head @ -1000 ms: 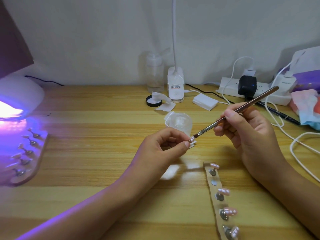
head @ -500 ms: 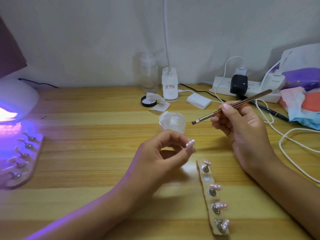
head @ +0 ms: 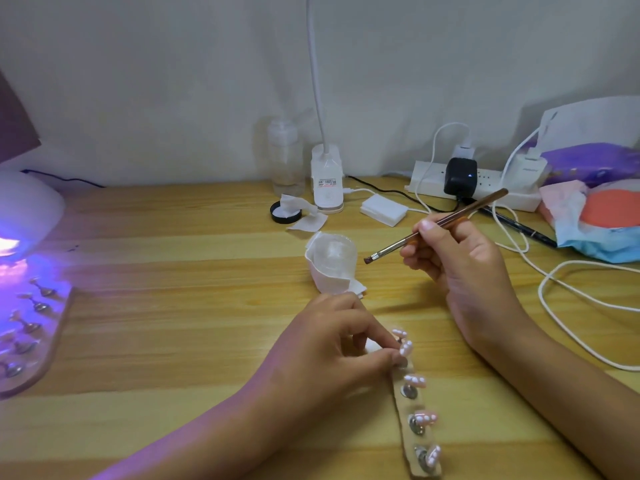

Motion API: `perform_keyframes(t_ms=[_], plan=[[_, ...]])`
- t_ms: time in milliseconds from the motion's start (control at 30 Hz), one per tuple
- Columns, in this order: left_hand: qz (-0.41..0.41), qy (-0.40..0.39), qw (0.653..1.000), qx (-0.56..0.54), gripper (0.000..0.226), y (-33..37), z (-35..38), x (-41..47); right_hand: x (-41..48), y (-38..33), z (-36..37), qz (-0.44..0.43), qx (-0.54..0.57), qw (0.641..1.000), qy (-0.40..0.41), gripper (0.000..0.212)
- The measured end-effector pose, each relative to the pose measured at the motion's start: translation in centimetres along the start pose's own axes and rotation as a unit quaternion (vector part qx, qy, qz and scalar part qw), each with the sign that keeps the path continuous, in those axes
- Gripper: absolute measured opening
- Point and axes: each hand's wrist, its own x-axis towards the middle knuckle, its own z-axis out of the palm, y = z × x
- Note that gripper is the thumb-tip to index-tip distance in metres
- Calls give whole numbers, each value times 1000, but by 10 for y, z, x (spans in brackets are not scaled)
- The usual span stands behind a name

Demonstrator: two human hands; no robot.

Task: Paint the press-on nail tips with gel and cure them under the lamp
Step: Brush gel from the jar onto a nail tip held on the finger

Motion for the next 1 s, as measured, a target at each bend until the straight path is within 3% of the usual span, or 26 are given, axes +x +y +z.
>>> perform_keyframes(t_ms=[133, 333, 767, 900, 1000], plan=[[21, -9, 1000, 14, 12, -2, -3, -4, 1, 1, -1, -1, 2, 1000, 7, 5], [122, -57, 988, 78, 21, 2, -3, -6, -1, -1, -2, -1, -11, 1000, -1, 8], [230, -1, 960, 157, 19, 2, 4, -11, -5, -6, 2, -3, -20, 1000, -4, 5], [223, 38, 969, 97, 14, 5, -1, -11, -5, -5, 1, -23, -34, 999, 6, 6], [147, 64, 985, -61, 13, 4, -9, -7, -5, -4, -1, -45, -57, 997, 12, 10]])
